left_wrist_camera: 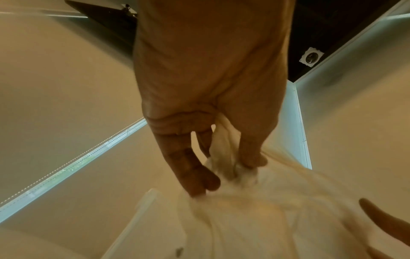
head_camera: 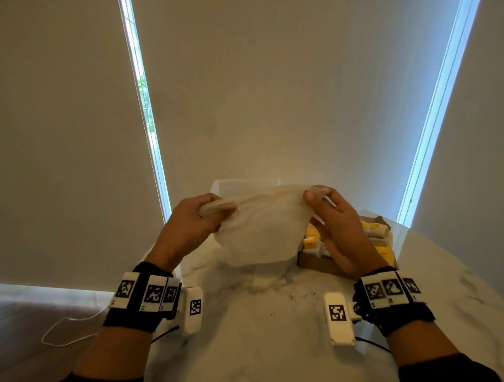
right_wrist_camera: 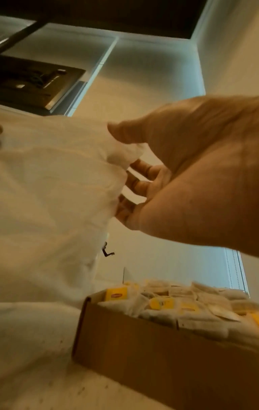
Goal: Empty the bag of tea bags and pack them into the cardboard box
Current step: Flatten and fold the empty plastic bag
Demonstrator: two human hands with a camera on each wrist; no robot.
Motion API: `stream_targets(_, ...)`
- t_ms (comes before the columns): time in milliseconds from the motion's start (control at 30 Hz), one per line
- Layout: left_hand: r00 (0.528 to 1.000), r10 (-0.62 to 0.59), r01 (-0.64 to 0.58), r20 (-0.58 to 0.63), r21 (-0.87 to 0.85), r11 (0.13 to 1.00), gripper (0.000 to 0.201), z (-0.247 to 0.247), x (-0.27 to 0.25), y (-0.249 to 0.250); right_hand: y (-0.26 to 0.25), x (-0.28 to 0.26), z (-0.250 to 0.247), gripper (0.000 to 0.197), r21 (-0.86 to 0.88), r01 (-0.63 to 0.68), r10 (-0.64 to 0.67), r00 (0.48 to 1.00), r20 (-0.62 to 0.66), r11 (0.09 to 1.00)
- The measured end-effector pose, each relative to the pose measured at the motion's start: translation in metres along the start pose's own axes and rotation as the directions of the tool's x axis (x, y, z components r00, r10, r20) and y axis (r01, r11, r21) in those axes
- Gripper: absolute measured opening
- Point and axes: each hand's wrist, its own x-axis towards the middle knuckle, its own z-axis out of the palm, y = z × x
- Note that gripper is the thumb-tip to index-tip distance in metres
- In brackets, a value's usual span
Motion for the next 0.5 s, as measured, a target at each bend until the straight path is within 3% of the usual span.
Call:
stream_targets(67, 0.999, 0.005, -0.006, -0.048, -0.034, 0.999, 0.023, -0.001, 0.001, 0.001, 0.006, -0.002, 0.005, 0.048, -0.185, -0.061, 0.072, 0.996, 0.053, 0.981)
stream_targets(167, 0.999, -0.019, 0.014, -0.04, -0.11, 0.994, 0.035, -0.005, -0.002, 0.009, 0.015, -0.003, 0.008, 0.042, -0.496, -0.075, 0.095, 0.995, 0.016, 0.865)
stream_targets(233, 0.998, -0.059, 0.058, 0.004, -0.205, 0.977, 0.039, -0.008, -0.003, 0.013, 0.018, -0.003, 0.008, 0.038, -0.53, -0.113, 0.139, 0.99, 0.011, 0.84)
stream_targets(300, 0.992, -0.105, 0.12, 0.069, -0.26, 0.958, 0.036, -0.011, -0.001, 0.014, 0.021, -0.002, 0.011, 0.035, -0.47, -0.128, 0.155, 0.988, 0.019, 0.873)
stream_targets(333, 0.989, -0.129, 0.142, 0.073, -0.233, 0.962, 0.032, -0.012, 0.002, 0.012, 0.022, -0.002, 0.013, 0.028, -0.423, -0.103, 0.124, 0.992, 0.021, 0.9)
stream_targets(400, 0.99, -0.14, 0.14, -0.021, -0.026, 0.99, 0.019, -0.017, 0.01, 0.006, 0.021, -0.001, 0.015, 0.02, -0.403, -0.027, 0.033, 0.999, 0.007, 0.915)
stream_targets(500, 0.992, -0.014, 0.05, -0.126, 0.293, 0.955, 0.051, -0.025, 0.016, 0.014, 0.016, -0.001, 0.02, 0.021, -0.545, 0.08, -0.088, 0.996, 0.012, 0.834)
